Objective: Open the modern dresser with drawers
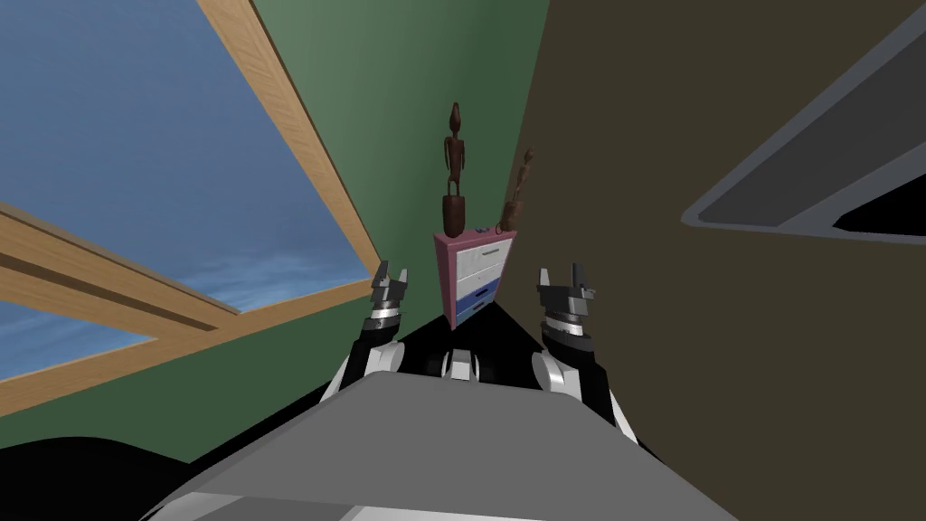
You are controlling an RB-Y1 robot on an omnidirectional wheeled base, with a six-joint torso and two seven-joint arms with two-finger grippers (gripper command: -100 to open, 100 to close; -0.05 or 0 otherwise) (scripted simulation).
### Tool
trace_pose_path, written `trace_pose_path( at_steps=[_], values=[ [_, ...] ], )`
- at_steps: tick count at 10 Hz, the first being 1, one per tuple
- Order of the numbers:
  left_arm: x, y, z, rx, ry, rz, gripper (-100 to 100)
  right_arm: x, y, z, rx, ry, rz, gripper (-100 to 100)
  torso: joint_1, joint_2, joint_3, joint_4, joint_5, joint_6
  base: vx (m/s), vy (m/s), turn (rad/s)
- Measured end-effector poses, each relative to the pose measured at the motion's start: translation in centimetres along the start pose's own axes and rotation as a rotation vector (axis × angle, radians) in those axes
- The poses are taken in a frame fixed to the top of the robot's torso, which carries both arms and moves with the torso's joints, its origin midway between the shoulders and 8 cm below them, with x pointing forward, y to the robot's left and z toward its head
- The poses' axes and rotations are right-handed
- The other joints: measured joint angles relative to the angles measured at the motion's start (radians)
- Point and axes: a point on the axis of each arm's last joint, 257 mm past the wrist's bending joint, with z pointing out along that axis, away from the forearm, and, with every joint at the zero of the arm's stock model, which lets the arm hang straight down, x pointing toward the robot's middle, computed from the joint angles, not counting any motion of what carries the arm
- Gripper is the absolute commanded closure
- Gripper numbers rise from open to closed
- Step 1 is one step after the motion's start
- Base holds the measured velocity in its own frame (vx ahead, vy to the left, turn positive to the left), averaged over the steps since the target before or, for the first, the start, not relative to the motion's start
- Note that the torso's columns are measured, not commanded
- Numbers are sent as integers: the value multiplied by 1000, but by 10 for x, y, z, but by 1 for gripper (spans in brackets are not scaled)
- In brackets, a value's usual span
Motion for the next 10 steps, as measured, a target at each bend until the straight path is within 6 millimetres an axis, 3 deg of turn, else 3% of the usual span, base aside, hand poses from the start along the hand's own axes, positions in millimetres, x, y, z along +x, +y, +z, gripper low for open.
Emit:
trace_pose_path(
  at_steps=[2, 10],
  values=[
    [0, 0, 0, -1, 0, 0, 0, 1, -4, -3, 23, 45, -106, -100, 1, 41, -89, 42, 0, 0, 43, 19, 126],
    [0, 0, 0, -1, 0, 0, 0, -15, -21, -19, 102, 173, -625, -100, 0, 46, -94, 47, 0, 0, 46, 26, 124]
  ],
)
